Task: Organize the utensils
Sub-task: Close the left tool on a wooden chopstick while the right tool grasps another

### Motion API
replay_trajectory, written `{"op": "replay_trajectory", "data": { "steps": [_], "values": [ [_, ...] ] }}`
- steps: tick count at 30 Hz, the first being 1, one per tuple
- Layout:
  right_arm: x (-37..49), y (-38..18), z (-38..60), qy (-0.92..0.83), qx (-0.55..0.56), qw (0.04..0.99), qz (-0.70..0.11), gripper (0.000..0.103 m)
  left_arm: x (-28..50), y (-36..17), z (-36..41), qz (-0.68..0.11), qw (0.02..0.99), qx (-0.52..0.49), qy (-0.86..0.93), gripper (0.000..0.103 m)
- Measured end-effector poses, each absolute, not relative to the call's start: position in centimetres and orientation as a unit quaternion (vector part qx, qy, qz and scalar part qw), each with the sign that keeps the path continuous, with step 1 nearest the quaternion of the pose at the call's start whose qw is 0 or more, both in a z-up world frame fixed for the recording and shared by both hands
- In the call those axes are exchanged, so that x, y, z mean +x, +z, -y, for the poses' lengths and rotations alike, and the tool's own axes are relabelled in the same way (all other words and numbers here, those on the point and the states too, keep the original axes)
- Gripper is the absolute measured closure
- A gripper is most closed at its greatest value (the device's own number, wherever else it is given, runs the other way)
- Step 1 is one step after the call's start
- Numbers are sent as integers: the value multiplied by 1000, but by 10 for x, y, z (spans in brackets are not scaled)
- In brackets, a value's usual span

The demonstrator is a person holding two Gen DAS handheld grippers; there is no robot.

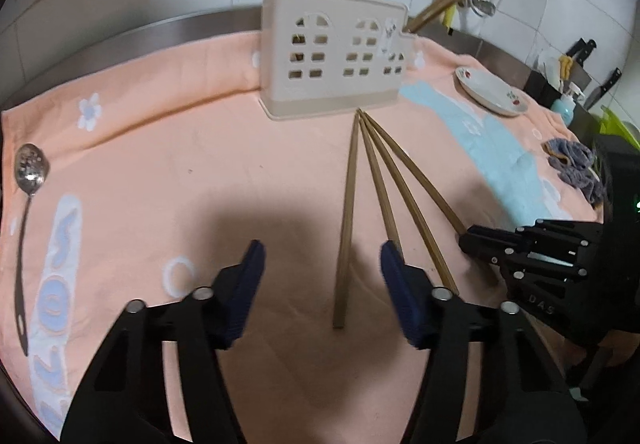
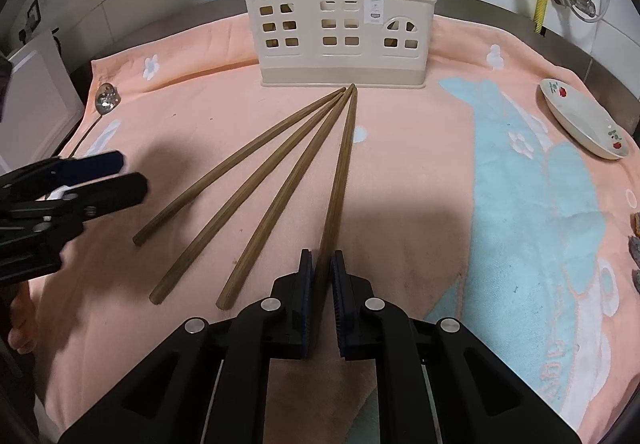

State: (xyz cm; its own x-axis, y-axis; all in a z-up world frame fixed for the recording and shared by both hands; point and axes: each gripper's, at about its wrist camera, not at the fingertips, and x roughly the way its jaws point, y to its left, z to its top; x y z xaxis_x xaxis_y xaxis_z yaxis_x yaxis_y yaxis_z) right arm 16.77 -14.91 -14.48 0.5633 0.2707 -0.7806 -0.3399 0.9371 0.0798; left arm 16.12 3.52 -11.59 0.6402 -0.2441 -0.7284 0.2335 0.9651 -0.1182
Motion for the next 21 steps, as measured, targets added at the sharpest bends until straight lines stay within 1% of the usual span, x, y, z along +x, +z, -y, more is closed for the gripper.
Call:
{"op": "replay_trajectory", "data": {
  "steps": [2,3,5,8,15,21],
  "values": [
    [167,-145,151,176,-36,883,-434,94,162,-120,-30,-408,902,2,-139,61],
    [167,-145,152,177,-34,883,-433,94,163,-121,-26,-410,901,7,-144,64],
    [166,-145,154,179,-34,884,-431,94,166,-124,-20,-414,898,15,-148,73],
    [165,-146,155,183,-32,884,-429,94,171,-130,-15,-424,893,16,-154,82],
    [165,-147,158,192,-30,884,-425,94,181,-141,-11,-441,885,17,-147,83],
    [164,-147,158,196,-29,885,-422,93,181,-144,-7,-441,886,24,-141,84]
  ]
}}
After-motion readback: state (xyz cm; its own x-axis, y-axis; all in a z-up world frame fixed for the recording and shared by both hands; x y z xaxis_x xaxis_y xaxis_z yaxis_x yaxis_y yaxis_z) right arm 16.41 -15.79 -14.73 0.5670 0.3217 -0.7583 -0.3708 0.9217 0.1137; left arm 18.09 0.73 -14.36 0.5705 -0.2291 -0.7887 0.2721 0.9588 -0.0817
